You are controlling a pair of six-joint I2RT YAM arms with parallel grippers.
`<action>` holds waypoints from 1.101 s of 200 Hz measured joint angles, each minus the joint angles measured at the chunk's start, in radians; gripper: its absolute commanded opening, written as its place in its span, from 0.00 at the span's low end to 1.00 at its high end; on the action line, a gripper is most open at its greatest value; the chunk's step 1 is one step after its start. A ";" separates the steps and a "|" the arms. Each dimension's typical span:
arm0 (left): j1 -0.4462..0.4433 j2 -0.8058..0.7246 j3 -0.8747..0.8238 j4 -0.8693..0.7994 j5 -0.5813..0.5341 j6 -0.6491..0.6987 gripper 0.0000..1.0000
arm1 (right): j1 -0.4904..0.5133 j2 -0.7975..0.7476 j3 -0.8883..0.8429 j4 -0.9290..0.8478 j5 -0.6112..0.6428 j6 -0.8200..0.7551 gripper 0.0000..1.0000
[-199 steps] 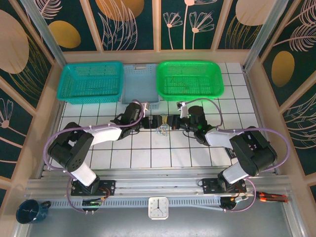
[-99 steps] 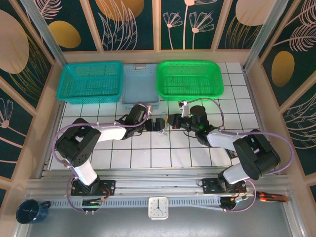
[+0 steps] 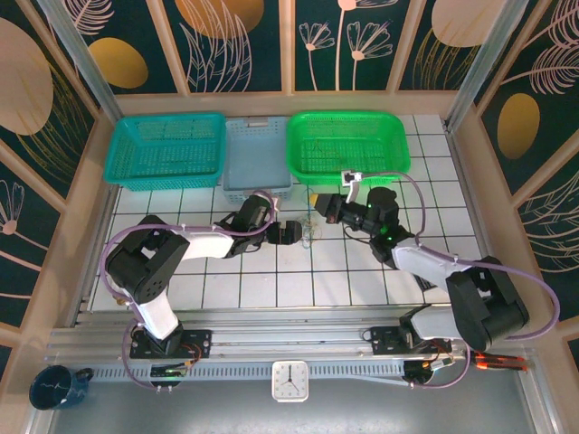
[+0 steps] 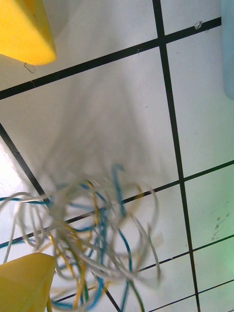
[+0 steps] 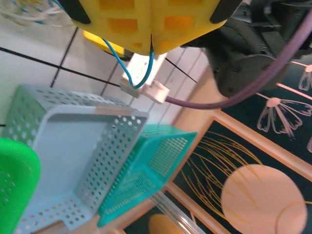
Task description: Untangle the cables
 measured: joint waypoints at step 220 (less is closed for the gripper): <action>0.002 -0.098 0.026 -0.104 -0.068 0.007 0.99 | -0.013 -0.051 -0.037 0.058 -0.050 0.050 0.00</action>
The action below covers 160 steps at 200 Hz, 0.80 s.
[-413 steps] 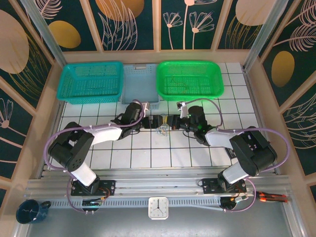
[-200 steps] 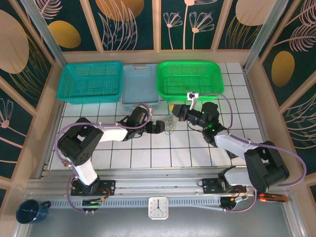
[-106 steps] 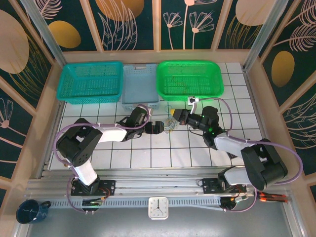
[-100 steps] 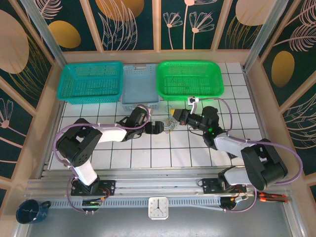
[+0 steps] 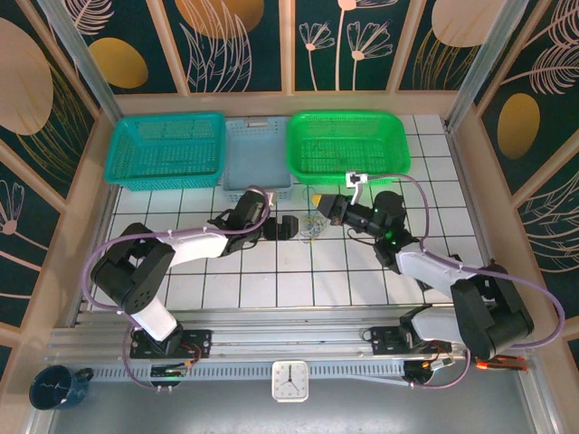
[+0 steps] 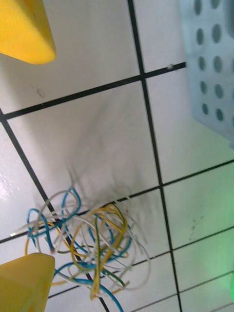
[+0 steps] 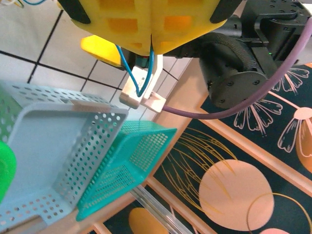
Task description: Untangle the cables
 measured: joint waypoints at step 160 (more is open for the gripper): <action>0.000 0.134 0.024 0.091 0.087 0.003 0.99 | 0.000 -0.008 0.141 -0.050 -0.067 0.001 0.00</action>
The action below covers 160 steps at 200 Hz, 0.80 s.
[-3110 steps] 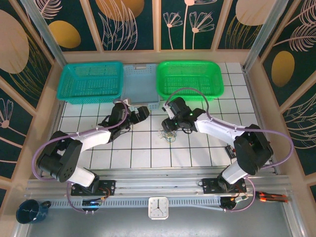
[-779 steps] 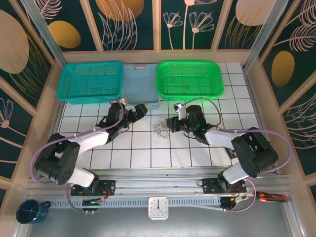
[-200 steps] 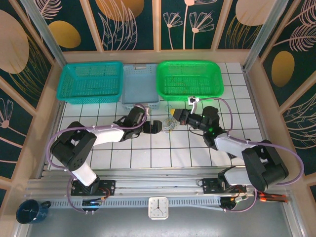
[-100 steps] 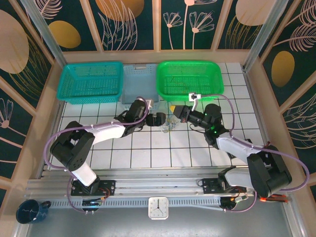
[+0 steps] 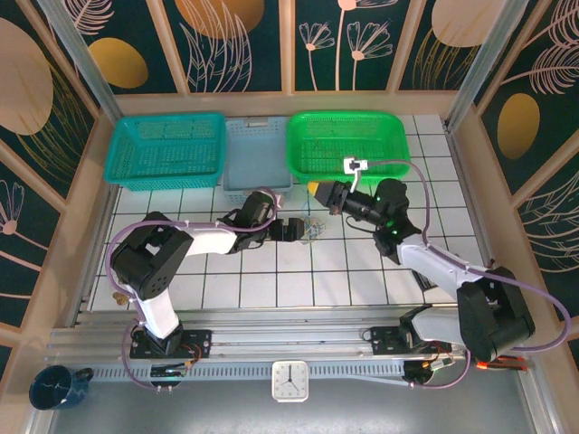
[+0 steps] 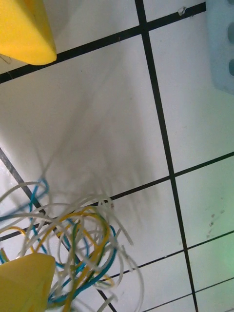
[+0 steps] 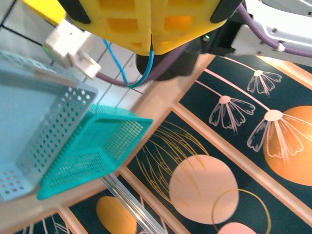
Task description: Untangle the cables
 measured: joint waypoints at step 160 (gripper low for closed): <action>0.000 -0.073 -0.059 -0.007 -0.007 0.001 0.99 | -0.024 -0.133 0.119 -0.053 0.048 0.000 0.00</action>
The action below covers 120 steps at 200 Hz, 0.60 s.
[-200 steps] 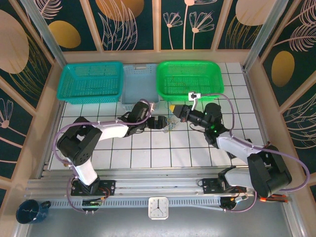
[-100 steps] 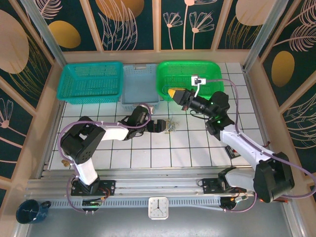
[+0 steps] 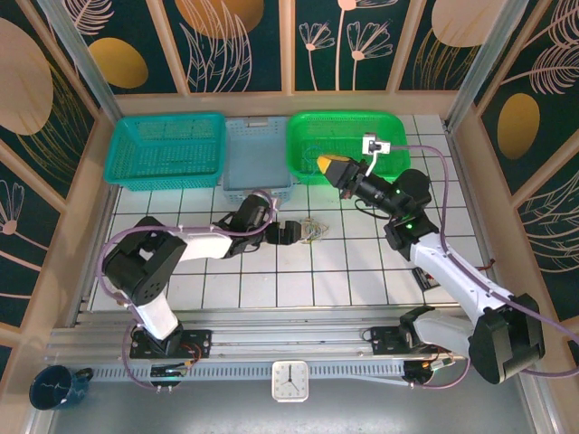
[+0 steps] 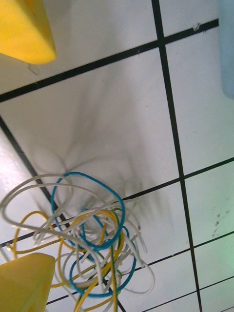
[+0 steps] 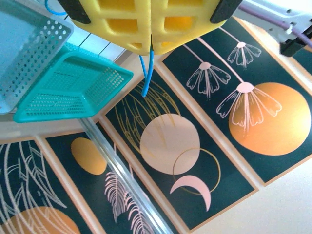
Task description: Untangle the cables
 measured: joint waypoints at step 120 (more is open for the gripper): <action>0.000 -0.220 -0.043 -0.039 0.000 -0.023 0.99 | -0.052 -0.063 -0.083 -0.053 0.185 0.004 0.00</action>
